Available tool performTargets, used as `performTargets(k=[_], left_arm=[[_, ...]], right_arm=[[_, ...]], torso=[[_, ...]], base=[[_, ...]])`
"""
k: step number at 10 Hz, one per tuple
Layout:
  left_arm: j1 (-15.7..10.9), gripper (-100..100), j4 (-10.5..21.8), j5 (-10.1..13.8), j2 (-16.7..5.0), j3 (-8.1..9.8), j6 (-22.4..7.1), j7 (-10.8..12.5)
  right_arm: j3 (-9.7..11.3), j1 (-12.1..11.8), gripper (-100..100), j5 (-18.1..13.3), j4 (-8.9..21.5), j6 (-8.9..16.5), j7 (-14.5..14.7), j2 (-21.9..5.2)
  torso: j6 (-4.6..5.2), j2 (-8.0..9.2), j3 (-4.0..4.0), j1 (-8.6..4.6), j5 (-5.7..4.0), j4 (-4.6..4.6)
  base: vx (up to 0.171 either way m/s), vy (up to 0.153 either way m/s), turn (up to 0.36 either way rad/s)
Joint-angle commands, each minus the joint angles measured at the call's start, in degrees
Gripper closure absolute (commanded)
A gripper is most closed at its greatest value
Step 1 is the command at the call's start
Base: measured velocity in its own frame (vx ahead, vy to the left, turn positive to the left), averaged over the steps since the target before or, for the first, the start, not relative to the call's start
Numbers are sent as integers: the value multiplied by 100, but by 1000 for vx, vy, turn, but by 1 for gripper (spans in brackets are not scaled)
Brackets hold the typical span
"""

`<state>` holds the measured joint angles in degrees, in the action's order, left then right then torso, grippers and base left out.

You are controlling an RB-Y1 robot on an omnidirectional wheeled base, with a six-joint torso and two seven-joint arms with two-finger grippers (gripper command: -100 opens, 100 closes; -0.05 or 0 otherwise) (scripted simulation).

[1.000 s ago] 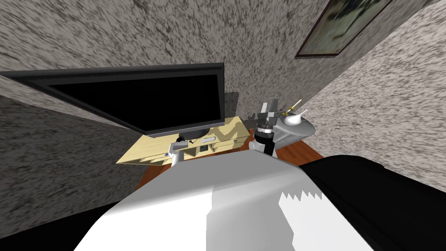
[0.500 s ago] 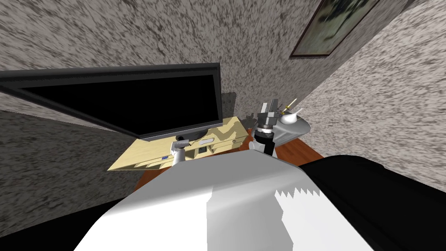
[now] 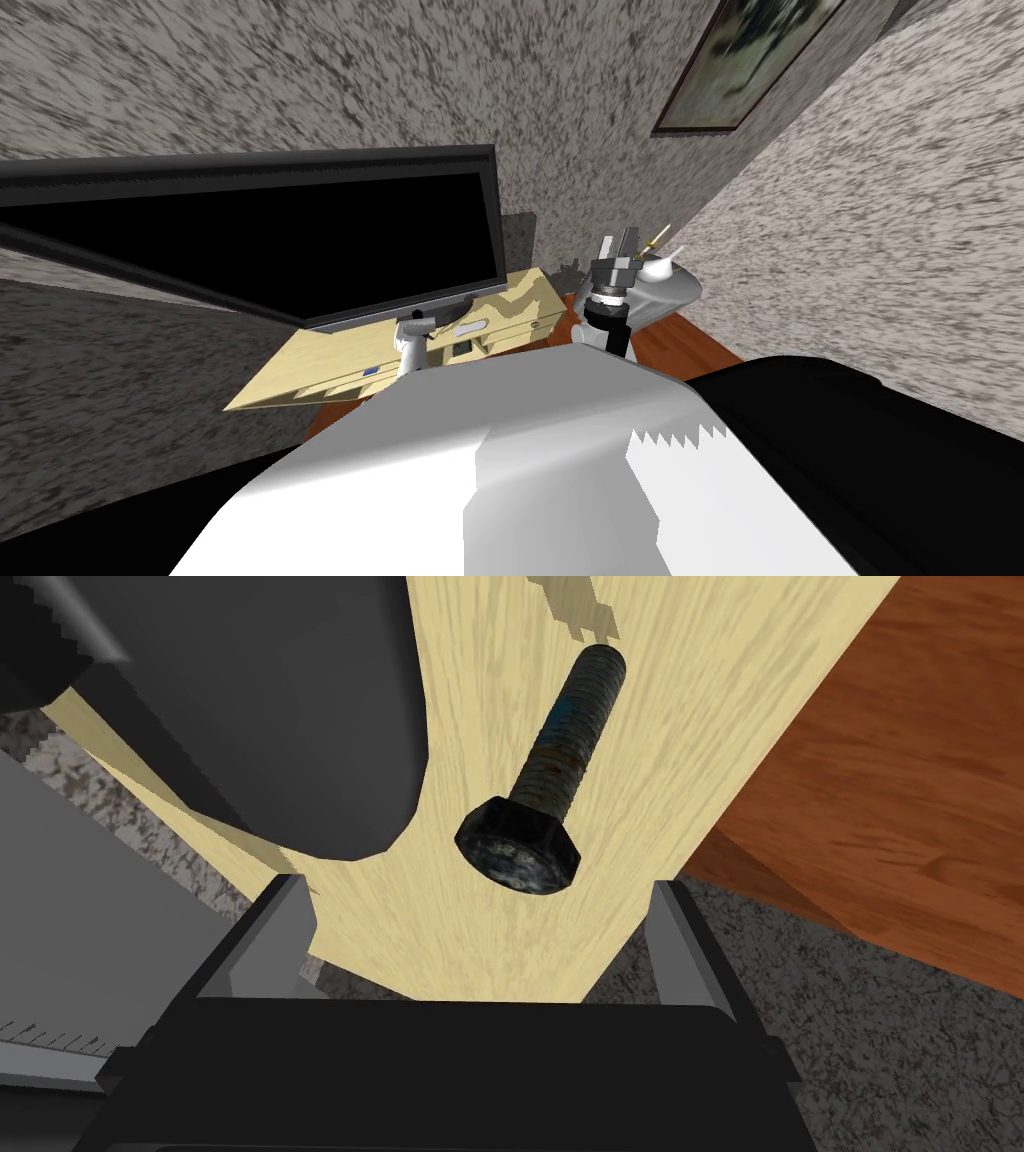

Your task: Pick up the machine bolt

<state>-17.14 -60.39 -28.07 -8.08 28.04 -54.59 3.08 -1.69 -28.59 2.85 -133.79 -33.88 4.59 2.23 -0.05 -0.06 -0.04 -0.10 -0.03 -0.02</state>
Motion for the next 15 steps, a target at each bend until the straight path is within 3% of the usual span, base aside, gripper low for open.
performTargets(k=[1, 5, 7, 8, 9, 13, 15], left_arm=[[-98, -100, 217, -50, -29, 45, -101, 40], [-439, -100, 734, -264, -91, 237, -631, 119], [-470, -100, 788, -278, -101, 244, -631, 137], [-477, 0, 797, -281, -103, 248, -653, 138], [-466, -100, 973, -234, -206, 258, -533, 207], [-434, -100, 1506, -94, -516, 291, -179, 414], [-422, -100, 1538, -86, -533, 295, -154, 416]], right_arm=[[0, 0, 0, 0, 0, 0, 0, 0], [0, 0, 0, 0, 0, 0, 0, 0], [0, 0, 0, 0, 0, 0, 0, 0], [0, 0, 0, 0, 0, 0, 0, 0], [0, 0, 0, 0, 0, 0, 0, 0], [0, 0, 0, 0, 0, 0, 0, 0], [0, 0, 0, 0, 0, 0, 0, 0]], torso=[[0, 0, 0, 0, 0, 0], [-1, 2, 1, 2, 0, 0], [-3, 5, 2, 4, 0, 1], [-3, 9, 5, 6, 1, 1], [-3, 11, 6, 7, 1, 2], [-3, 16, 9, 13, 2, 3], [-3, 17, 10, 11, 2, 3]], base=[[18, -8, -36], [19, -8, -68], [7, -3, -14], [0, 0, 0], [-13, 8, -58], [-15, 13, -66], [-11, 5, -43]])
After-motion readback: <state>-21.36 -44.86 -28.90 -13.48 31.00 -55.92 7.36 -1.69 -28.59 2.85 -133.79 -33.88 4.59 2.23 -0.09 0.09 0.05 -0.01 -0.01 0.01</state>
